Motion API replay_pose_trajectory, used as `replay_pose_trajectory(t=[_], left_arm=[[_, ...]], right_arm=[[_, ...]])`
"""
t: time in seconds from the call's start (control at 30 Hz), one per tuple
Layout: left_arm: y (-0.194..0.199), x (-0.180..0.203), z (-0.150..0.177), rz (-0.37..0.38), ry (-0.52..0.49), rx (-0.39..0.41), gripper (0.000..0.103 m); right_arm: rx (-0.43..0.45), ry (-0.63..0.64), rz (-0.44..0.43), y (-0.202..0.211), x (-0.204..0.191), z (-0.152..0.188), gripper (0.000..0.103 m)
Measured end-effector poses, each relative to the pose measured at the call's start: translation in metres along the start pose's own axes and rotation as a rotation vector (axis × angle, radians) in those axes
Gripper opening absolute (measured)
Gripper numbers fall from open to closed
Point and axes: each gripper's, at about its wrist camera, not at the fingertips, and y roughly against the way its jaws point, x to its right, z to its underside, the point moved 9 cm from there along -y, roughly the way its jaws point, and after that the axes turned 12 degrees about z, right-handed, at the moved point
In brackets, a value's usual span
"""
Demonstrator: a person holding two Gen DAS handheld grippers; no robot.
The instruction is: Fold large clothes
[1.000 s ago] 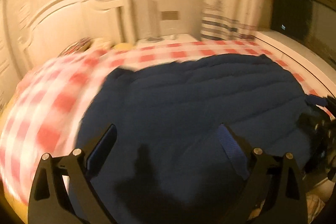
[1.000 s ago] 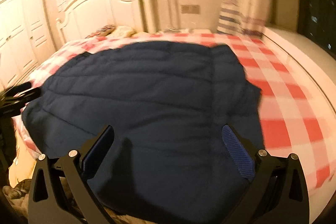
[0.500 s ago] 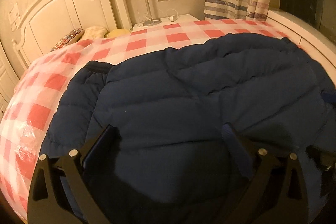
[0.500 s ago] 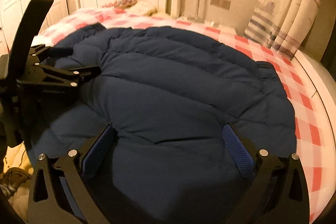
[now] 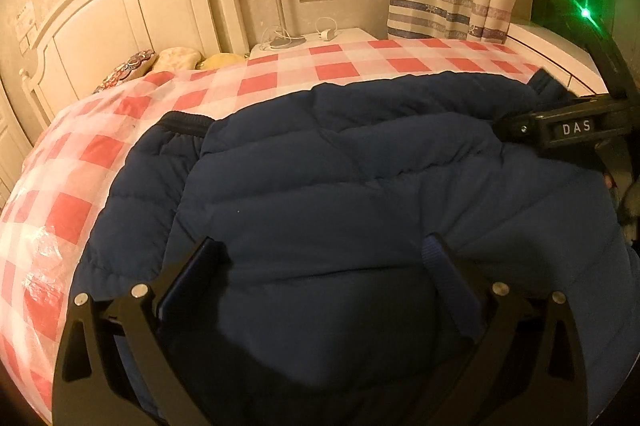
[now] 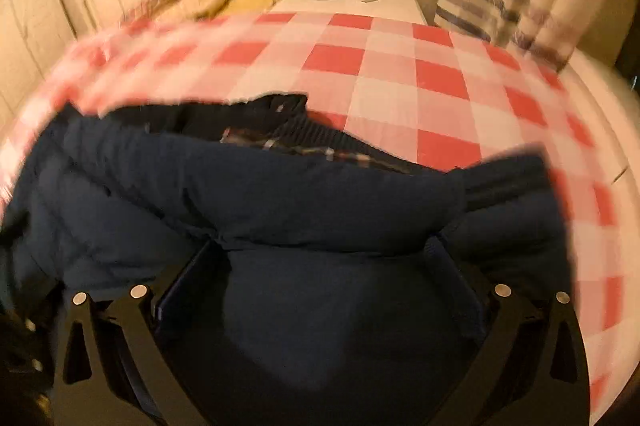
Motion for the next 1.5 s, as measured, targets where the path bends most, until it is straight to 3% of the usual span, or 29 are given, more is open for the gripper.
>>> replay_pose_trajectory(t=[0.17,0.27,0.33,0.4,0.43,0.47,0.5,0.57,0.63,0.8,0.83,0.9,0.93,1.03,1.13,1.23,1.33,1.4,1.5], left_arm=[[0.005,-0.006,-0.021,0.07,0.052,-0.07,0.101],[0.018,-0.031,-0.057,-0.022,0.056,0.009,0.101],[0.007,-0.055,-0.073,-0.089,0.063,0.006,0.101],[-0.022,-0.086,-0.067,-0.168,0.084,-0.082,0.101],[-0.048,-0.102,-0.051,-0.168,0.125,-0.166,0.101],[-0.057,-0.106,-0.045,-0.113,0.179,-0.181,0.101],[-0.055,-0.109,-0.045,-0.098,0.206,-0.166,0.101],[-0.051,-0.104,-0.047,-0.145,0.161,-0.144,0.101],[-0.049,-0.099,-0.048,-0.185,0.123,-0.132,0.101],[-0.05,-0.097,-0.047,-0.183,0.127,-0.136,0.101],[-0.05,-0.097,-0.048,-0.181,0.129,-0.135,0.101],[-0.048,-0.102,-0.047,-0.177,0.133,-0.13,0.101],[-0.048,-0.103,-0.047,-0.176,0.137,-0.13,0.101],[-0.049,-0.103,-0.047,-0.168,0.142,-0.132,0.101],[-0.049,-0.103,-0.047,-0.164,0.145,-0.131,0.101],[-0.05,-0.102,-0.047,-0.164,0.146,-0.132,0.101],[-0.05,-0.103,-0.046,-0.163,0.146,-0.13,0.101],[-0.05,-0.104,-0.046,-0.158,0.152,-0.128,0.101],[-0.05,-0.104,-0.046,-0.158,0.152,-0.128,0.101]], right_arm=[[0.018,0.018,0.03,0.003,-0.002,0.003,0.099],[0.018,0.011,0.021,0.003,-0.002,0.004,0.099],[0.018,0.008,0.016,0.003,-0.002,0.002,0.099],[0.02,0.005,0.013,0.003,-0.001,0.001,0.099],[0.021,0.004,0.011,0.003,-0.001,0.002,0.099],[0.025,-0.001,0.007,0.004,-0.001,0.002,0.099],[0.022,-0.001,0.007,0.003,-0.001,0.001,0.099],[0.011,-0.004,0.021,0.006,0.0,0.0,0.098],[0.034,-0.008,0.099,0.02,0.001,-0.006,0.098],[0.166,0.075,-0.01,0.067,-0.055,-0.027,0.098],[0.157,0.118,-0.001,0.061,-0.067,-0.028,0.098],[0.055,0.217,0.051,0.024,-0.086,-0.015,0.098],[0.026,0.219,0.032,0.014,-0.089,-0.011,0.099],[0.003,0.162,-0.03,0.012,-0.083,-0.013,0.099],[0.057,0.134,0.014,0.034,-0.065,-0.017,0.098],[0.109,0.055,0.073,0.05,-0.021,-0.02,0.098],[0.008,-0.038,0.13,0.016,0.034,-0.005,0.098],[-0.026,-0.16,-0.013,0.0,0.048,0.004,0.099],[-0.021,-0.119,0.066,0.002,0.043,0.003,0.098]])
